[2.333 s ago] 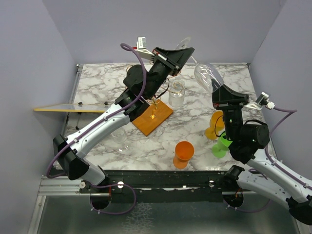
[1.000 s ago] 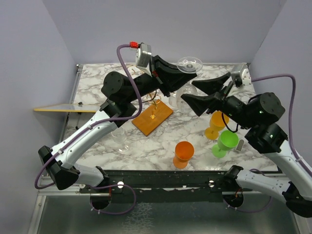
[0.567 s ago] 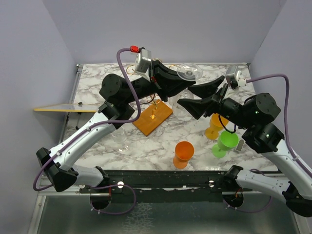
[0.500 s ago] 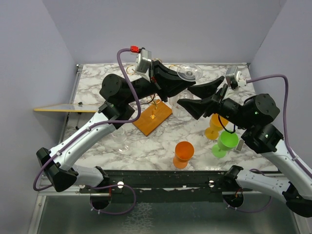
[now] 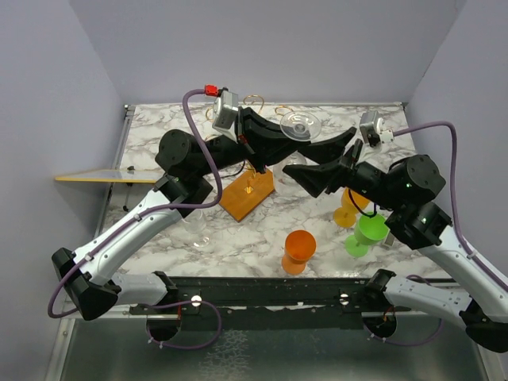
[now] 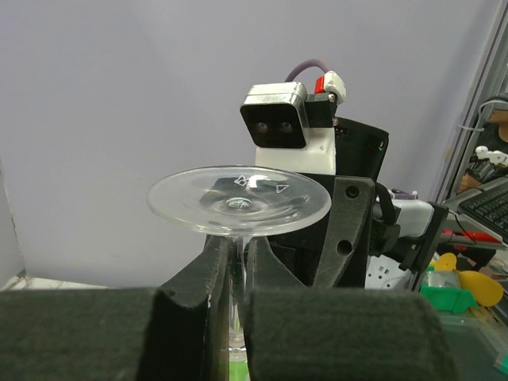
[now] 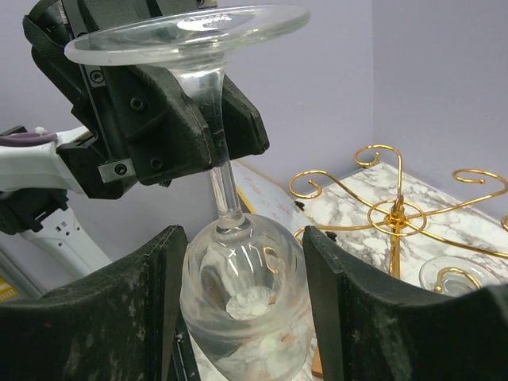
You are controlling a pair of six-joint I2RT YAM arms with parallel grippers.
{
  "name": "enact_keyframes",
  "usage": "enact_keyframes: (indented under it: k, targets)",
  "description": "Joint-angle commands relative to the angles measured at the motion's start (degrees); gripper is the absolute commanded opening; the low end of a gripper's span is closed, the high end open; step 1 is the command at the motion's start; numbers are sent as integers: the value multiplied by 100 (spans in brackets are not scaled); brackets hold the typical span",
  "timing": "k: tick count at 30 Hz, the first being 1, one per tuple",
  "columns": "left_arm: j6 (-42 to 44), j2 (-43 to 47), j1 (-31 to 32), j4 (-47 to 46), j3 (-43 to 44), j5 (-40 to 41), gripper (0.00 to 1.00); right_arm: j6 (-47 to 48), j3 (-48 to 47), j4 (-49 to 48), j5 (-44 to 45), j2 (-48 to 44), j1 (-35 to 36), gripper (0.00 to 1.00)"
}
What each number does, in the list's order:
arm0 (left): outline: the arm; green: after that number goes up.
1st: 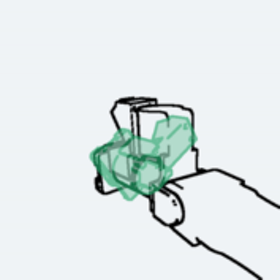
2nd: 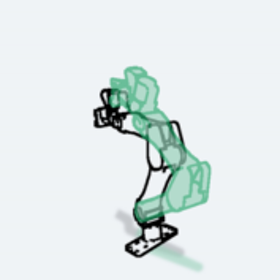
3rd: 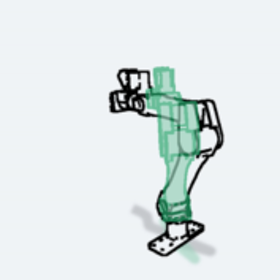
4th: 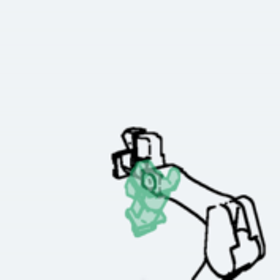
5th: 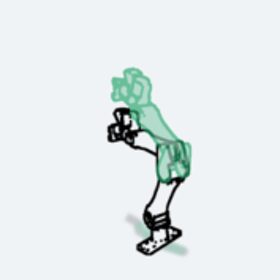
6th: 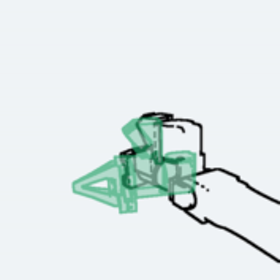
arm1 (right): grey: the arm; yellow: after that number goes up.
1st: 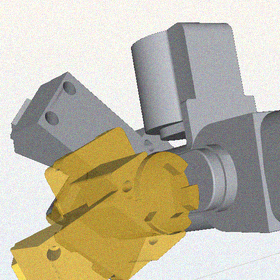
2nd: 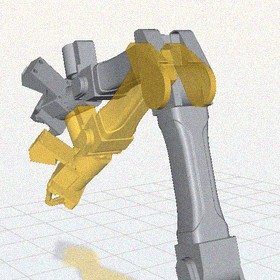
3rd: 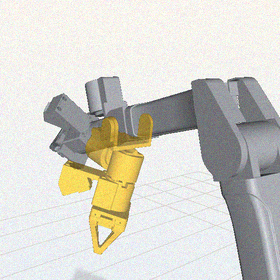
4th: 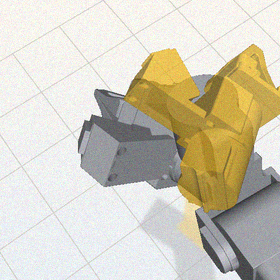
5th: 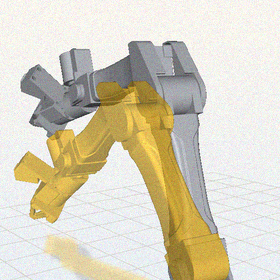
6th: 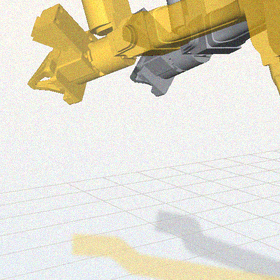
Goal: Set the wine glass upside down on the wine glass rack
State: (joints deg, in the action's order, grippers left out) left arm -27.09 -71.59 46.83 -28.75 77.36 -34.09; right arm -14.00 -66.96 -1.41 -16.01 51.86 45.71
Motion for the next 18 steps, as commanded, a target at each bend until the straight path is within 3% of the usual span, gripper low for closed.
enact_keyframes:
  k: [1,6,9,15,18]
  targets:
    - [-191,268,99,-127,-166,-252,0,46,164,-543,77,-100,-53,66]
    - [-213,321,102,-66,-229,-161,0,87,312,-682,220,-237,-48,77]
    - [-242,338,101,-26,-252,-56,0,159,412,-775,274,-293,-48,78]
    - [-328,326,103,-8,-184,-99,0,281,302,-511,-62,-131,-52,48]
    - [-394,293,98,-8,-162,-157,0,309,242,-520,-332,-53,-52,39]
